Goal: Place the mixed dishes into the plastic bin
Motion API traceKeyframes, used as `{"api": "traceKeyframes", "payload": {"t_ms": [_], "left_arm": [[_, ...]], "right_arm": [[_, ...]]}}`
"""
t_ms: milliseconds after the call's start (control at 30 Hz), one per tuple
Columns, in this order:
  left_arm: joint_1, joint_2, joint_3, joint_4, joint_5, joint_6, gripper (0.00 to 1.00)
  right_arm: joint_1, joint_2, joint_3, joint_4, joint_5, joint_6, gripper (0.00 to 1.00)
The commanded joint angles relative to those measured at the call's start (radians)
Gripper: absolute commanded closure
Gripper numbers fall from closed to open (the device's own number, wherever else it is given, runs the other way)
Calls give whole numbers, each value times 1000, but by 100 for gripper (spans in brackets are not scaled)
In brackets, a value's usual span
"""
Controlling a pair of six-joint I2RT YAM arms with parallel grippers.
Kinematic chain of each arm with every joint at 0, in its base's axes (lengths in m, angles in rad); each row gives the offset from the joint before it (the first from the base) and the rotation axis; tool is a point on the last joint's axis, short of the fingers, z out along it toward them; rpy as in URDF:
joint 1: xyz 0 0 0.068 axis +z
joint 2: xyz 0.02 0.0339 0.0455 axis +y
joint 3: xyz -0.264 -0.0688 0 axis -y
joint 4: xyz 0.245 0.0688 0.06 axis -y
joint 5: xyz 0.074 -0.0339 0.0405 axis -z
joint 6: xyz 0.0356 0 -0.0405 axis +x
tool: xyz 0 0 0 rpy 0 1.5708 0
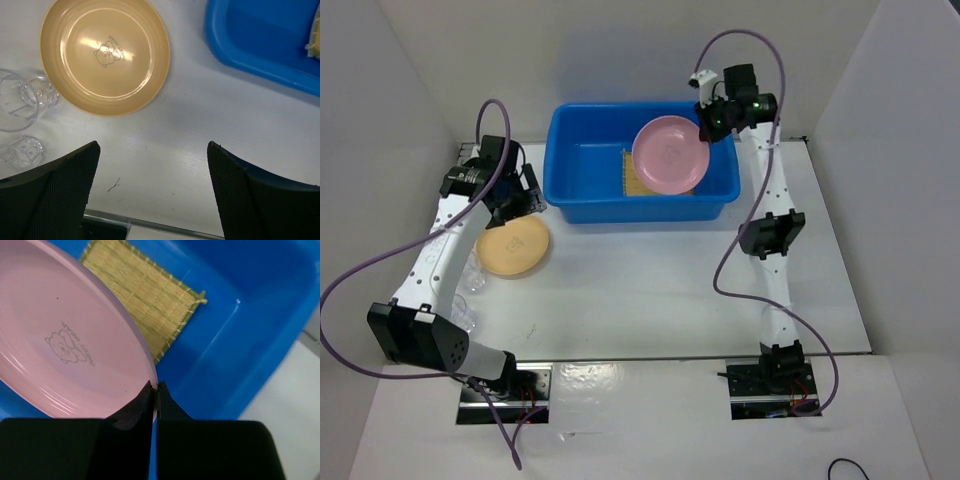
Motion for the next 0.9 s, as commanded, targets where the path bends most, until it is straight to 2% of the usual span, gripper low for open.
{"api": "traceKeyframes", "payload": {"t_ms": [0, 200, 267, 400, 433, 533, 633, 667, 700, 733, 867], "left_arm": [[7, -29, -41, -31, -24, -17, 6], [7, -93, -72, -63, -44, -94, 4], [7, -94, -72, -76, -35, -105, 1], [7, -83, -81, -122, -23, -140, 1], [16, -74, -81, -158, -58, -158, 1], [16, -64, -94, -188, -67, -211, 1], [16, -115, -140, -188, -55, -231, 1], [16, -136, -164, -144, 3, -220, 1], [25, -153, -182, -119, 57, -153, 1], [35, -162, -196, -119, 85, -152, 1], [35, -173, -242, -68, 137, -125, 1]], "right_arm": [[13, 93, 110, 27, 55, 46, 100], [31, 236, 111, 111, 55, 55, 100], [31, 261, 111, 125, 55, 55, 100], [31, 326, 111, 143, 37, 55, 100], [31, 336, 111, 143, 37, 55, 96], [31, 359, 111, 179, 52, 55, 95], [31, 370, 111, 218, 90, 68, 83], [40, 370, 111, 229, 91, 77, 66], [41, 354, 111, 238, 101, 77, 56], [41, 341, 111, 249, 101, 86, 42], [41, 230, 111, 260, 83, 86, 20]]}}
